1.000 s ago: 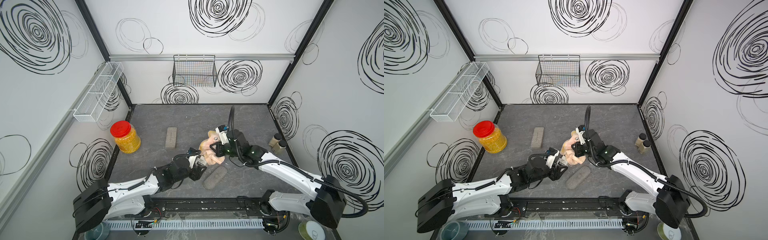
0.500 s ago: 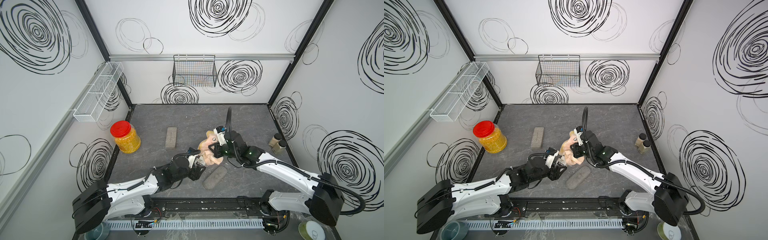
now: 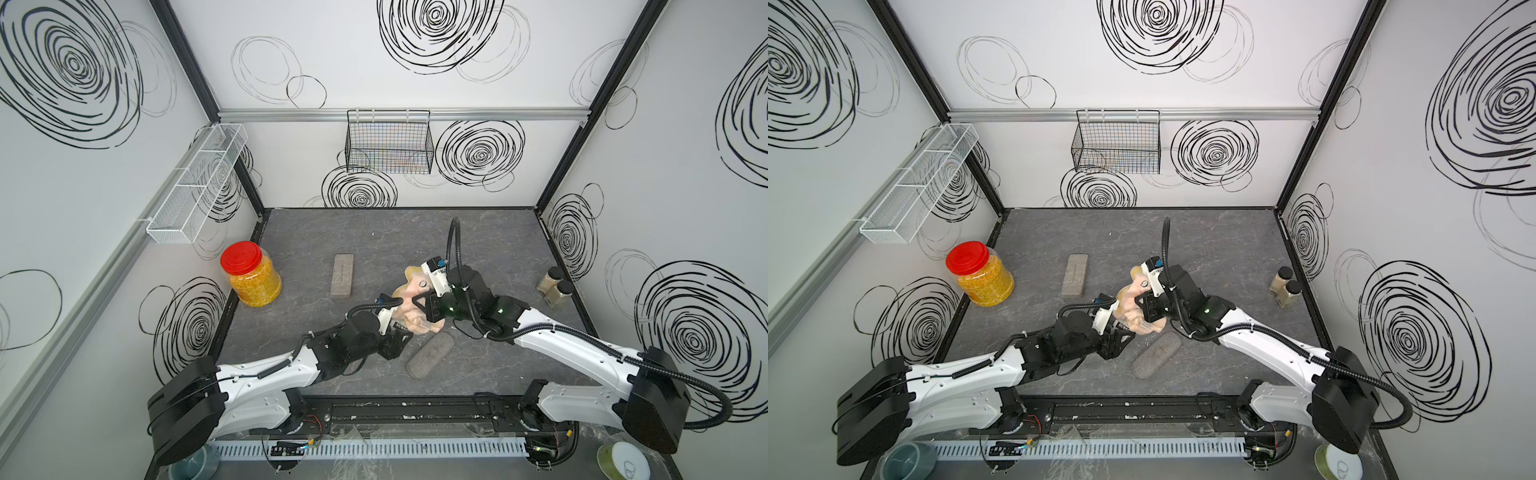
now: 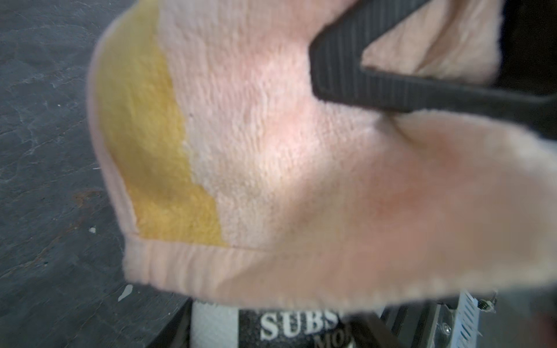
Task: Wipe the eyeglass case
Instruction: Wipe the dirt from the eyeglass case.
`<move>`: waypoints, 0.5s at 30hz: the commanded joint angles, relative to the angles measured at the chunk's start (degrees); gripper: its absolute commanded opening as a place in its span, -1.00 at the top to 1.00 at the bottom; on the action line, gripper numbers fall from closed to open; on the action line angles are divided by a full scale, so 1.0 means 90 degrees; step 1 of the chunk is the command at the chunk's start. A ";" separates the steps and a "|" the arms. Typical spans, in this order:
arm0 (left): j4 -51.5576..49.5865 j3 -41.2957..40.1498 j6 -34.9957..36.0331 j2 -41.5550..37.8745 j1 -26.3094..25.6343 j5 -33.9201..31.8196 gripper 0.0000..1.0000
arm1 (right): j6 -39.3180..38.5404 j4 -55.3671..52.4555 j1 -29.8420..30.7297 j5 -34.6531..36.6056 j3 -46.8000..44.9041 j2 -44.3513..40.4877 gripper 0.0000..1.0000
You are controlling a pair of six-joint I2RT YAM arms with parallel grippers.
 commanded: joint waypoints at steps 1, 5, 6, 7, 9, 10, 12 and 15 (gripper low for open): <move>0.0464 0.0263 0.0071 -0.0059 -0.0072 -0.0030 -0.24 | 0.0243 -0.0198 -0.0011 0.1054 -0.0058 -0.0404 0.97; 0.0310 0.0379 0.0101 -0.0114 -0.0179 -0.0106 -0.23 | 0.0263 -0.0062 -0.0024 0.1241 -0.0258 -0.0654 0.96; 0.0260 0.0413 0.0144 -0.0139 -0.0208 -0.0143 -0.24 | 0.0179 0.0016 -0.0006 0.0911 -0.0277 -0.0677 0.95; 0.0247 0.0426 0.0175 -0.0147 -0.0206 -0.0165 -0.24 | 0.0092 0.0067 0.0018 0.0564 -0.0276 -0.0682 0.95; 0.0320 0.0423 0.0226 -0.0147 -0.0210 -0.0182 -0.24 | -0.0039 0.0188 0.0116 0.0051 -0.0250 -0.0650 0.94; 0.0351 0.0417 0.0227 -0.0137 -0.0207 -0.0186 -0.24 | -0.0055 0.0221 0.0150 -0.0051 -0.0245 -0.0622 0.94; 0.0454 0.0426 0.0198 -0.0104 -0.0180 -0.0142 -0.24 | 0.0026 0.0115 0.0182 0.0105 -0.0152 -0.0619 0.94; 0.0404 0.0521 0.0221 -0.0032 -0.0163 -0.0079 -0.24 | 0.0099 -0.0118 0.0181 0.1037 -0.0049 -0.0715 0.95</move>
